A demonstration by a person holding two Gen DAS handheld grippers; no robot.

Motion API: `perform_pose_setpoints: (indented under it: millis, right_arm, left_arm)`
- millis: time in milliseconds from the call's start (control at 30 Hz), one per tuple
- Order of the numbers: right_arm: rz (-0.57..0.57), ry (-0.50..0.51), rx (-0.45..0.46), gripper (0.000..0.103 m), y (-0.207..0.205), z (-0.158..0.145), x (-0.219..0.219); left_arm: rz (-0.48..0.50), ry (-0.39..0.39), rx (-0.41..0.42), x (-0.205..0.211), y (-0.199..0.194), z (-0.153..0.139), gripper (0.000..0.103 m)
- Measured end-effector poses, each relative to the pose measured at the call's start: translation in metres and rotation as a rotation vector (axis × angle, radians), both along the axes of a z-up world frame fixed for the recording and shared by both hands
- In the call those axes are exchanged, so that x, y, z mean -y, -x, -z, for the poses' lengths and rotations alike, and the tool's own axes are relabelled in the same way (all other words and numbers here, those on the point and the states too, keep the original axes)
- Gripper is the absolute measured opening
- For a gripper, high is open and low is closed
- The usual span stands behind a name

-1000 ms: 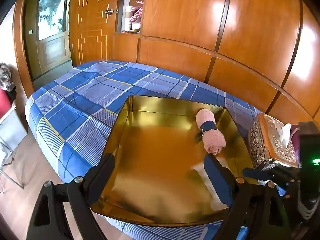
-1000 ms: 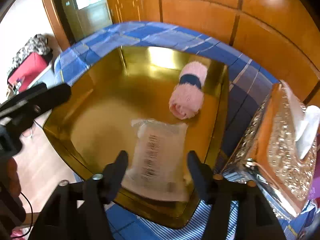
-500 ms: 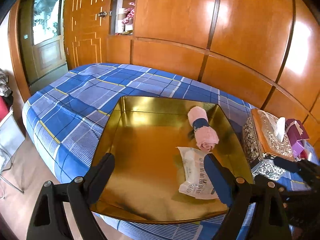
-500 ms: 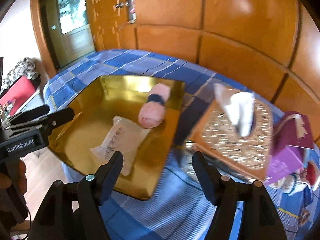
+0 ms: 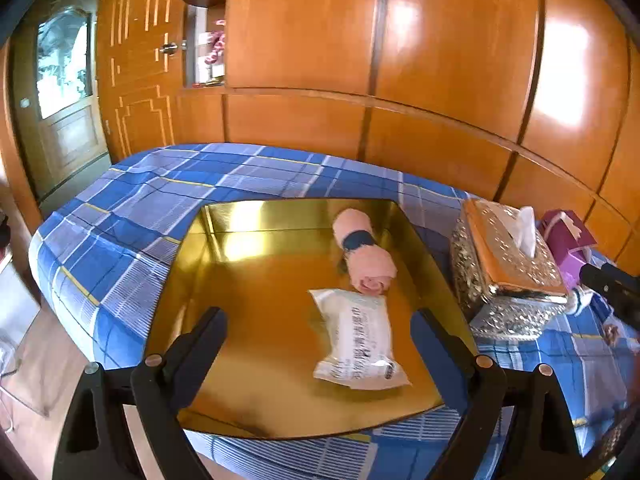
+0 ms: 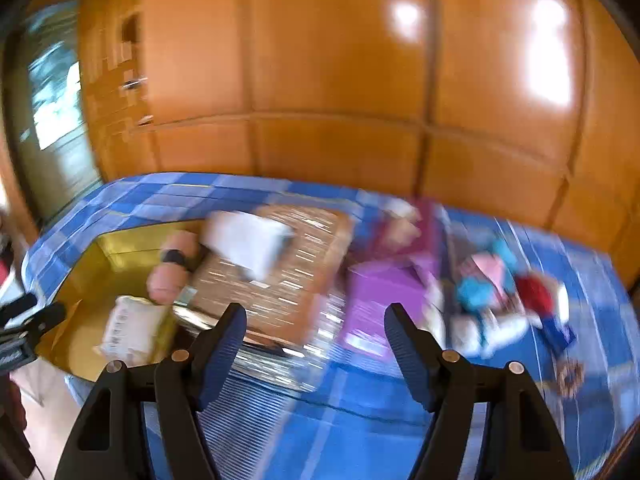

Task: Organize soft objects
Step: 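Move the empty right tool back over the pile of soft items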

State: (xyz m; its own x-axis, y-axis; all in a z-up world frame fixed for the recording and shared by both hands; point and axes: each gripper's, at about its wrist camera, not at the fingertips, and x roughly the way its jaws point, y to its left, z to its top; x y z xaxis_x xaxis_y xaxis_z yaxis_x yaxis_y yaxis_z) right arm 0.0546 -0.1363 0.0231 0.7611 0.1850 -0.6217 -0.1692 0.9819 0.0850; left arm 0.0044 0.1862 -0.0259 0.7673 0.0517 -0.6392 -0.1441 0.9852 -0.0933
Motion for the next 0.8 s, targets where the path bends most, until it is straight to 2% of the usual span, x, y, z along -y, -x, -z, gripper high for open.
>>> perform_pose_setpoints:
  millis: [333, 433, 500, 567, 667, 800]
  right_arm:
    - [0.331, -0.222, -0.235, 0.072, -0.018, 0.042, 0.162]
    - [0.387, -0.248, -0.27, 0.072, -0.018, 0.051, 0.188]
    - [0.372, -0.242, -0.266, 0.072, -0.018, 0.053, 0.193]
    - [0.307, -0.235, -0.269, 0.072, -0.021, 0.056, 0.191]
    - [0.229, -0.284, -0.301, 0.072, -0.029, 0.064, 0.188]
    - [0.212, -0.296, -0.324, 0.068, -0.036, 0.07, 0.184]
  left_arm:
    - [0.135, 0.024, 0.02, 0.033, 0.005, -0.004, 0.093]
    - [0.187, 0.024, 0.028, 0.046, 0.005, -0.009, 0.093]
    - [0.224, 0.018, 0.032, 0.057, 0.005, -0.011, 0.093]
    - [0.253, 0.013, 0.03, 0.067, 0.005, -0.013, 0.093]
    - [0.29, 0.011, 0.015, 0.082, 0.004, -0.012, 0.093]
    - [0.333, -0.001, 0.006, 0.099, 0.004, -0.014, 0.093]
